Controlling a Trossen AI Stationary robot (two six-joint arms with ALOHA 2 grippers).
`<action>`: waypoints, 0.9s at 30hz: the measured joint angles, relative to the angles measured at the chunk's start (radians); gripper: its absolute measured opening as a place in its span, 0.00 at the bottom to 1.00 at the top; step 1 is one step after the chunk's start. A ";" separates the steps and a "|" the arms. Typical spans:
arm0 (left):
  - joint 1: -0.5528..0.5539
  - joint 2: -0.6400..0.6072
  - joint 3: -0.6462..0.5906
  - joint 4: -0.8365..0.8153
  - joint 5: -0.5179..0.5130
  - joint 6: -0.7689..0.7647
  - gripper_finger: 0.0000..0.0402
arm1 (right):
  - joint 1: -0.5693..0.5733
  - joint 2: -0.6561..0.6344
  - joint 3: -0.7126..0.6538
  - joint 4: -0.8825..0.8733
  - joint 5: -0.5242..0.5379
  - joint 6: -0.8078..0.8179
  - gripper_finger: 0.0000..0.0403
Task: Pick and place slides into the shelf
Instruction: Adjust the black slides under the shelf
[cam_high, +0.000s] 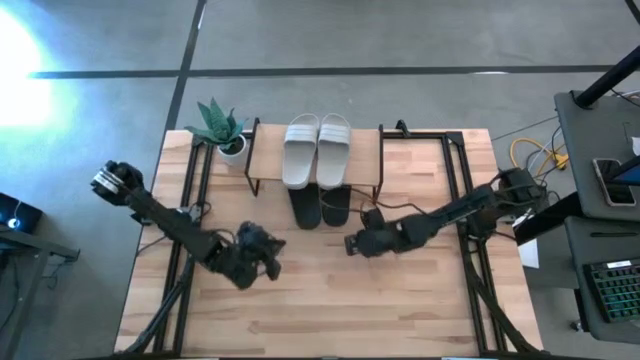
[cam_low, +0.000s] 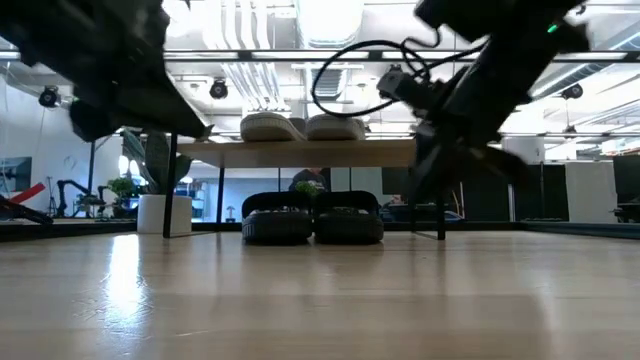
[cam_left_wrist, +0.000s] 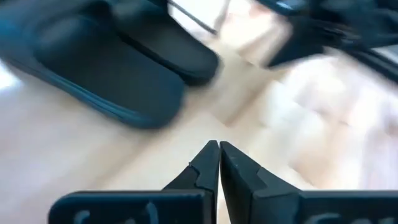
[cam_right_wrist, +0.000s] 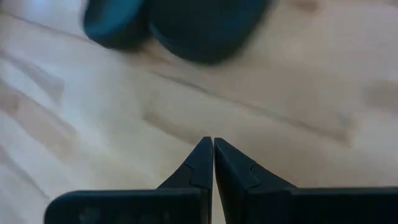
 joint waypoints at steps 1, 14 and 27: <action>-0.022 0.011 0.005 0.007 0.000 -0.020 0.00 | -0.022 0.000 -0.015 0.047 -0.005 -0.031 0.02; -0.122 0.127 0.046 0.001 0.000 -0.147 0.00 | -0.162 0.000 -0.011 0.016 0.010 -0.268 0.02; -0.122 0.131 0.052 -0.004 -0.001 -0.139 0.00 | -0.159 0.157 -0.008 0.210 -0.143 -0.431 0.02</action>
